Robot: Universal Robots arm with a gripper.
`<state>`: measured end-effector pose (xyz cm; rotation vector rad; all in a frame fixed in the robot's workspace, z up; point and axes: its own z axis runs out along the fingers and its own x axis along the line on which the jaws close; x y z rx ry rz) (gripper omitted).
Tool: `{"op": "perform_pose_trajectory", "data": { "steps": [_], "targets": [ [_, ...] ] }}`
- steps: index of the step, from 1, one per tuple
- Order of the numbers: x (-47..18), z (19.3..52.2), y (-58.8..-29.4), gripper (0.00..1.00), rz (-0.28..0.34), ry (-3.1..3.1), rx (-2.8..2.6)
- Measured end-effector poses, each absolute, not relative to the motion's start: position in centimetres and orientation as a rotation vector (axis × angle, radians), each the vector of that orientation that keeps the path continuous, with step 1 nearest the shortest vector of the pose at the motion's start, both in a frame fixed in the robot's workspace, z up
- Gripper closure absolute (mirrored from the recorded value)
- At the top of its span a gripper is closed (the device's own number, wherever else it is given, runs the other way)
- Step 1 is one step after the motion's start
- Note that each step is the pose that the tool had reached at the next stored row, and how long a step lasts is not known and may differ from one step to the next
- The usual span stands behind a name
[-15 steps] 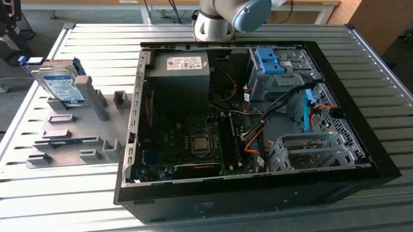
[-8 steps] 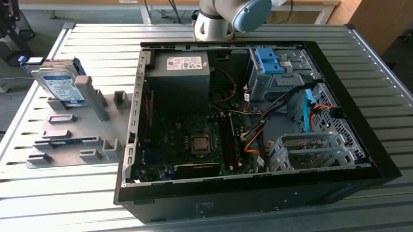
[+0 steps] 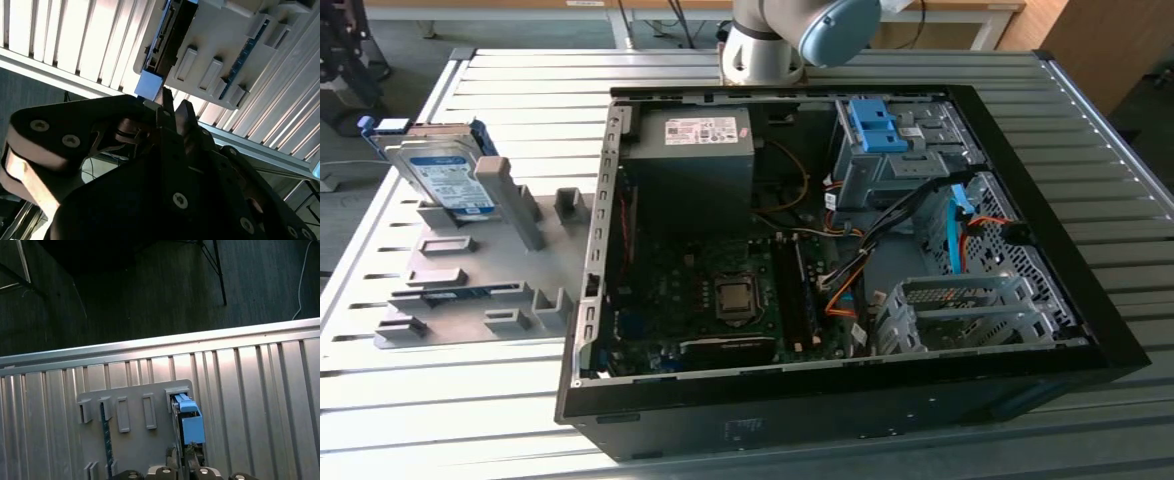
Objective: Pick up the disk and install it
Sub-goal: 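Pick up the disk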
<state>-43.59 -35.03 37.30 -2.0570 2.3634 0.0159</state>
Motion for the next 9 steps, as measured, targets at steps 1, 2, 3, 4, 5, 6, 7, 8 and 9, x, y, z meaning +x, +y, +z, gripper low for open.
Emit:
{"op": "perform_pose_trajectory", "data": {
  "steps": [1,2,3,4,5,6,7,8,9],
  "targets": [
    [-43.59,37.30,-35.03,0.77,0.016,2.363,-2.057],
    [-43.60,37.30,-35.03,0.71,0.016,2.364,-2.057],
    [-43.59,37.30,-35.03,0.71,0.016,2.364,-2.057],
    [-43.59,37.29,-35.03,0.65,0.015,2.364,-2.057],
    [-43.59,37.26,-35.02,0.59,0.015,2.363,-2.058],
    [-43.59,37.21,-35.02,0.59,0.015,2.360,-2.061],
    [-43.60,37.11,-35.02,0.53,0.015,2.350,-2.073],
    [-43.60,37.01,-35.02,0.53,0.015,2.333,-2.092],
    [-43.60,36.86,-35.02,0.47,0.016,2.316,-2.111]
  ]
}}
